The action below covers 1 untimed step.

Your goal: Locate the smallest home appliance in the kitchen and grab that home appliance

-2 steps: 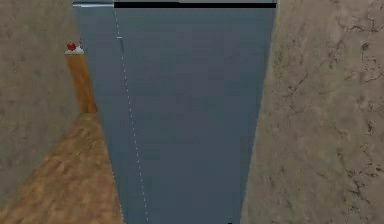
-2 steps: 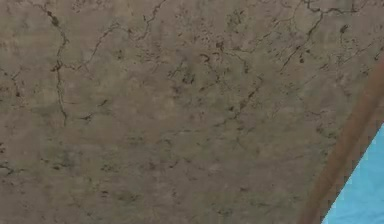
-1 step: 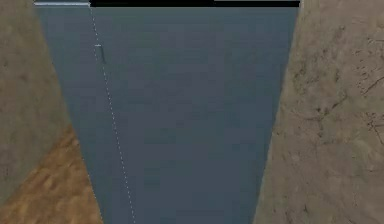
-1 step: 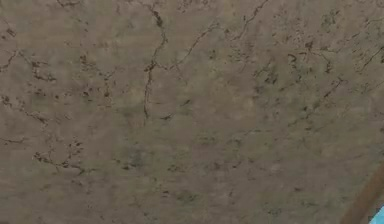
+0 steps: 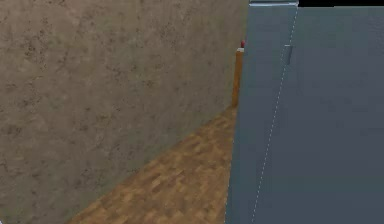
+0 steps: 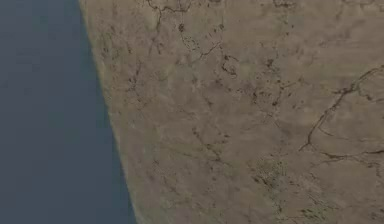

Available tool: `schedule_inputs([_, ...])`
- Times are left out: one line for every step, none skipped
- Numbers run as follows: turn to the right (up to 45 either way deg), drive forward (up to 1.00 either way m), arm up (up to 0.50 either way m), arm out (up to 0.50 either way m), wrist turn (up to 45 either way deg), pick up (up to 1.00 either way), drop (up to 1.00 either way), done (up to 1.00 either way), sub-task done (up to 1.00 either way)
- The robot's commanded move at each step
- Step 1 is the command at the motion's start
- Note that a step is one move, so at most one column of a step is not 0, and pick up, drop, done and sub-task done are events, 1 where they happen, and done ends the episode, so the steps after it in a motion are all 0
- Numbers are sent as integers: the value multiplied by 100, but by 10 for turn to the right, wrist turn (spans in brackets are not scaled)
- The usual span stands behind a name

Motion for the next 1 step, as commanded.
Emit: schedule_inputs([-120, 0, 0, 0, 0, 0, 0, 0, 0])
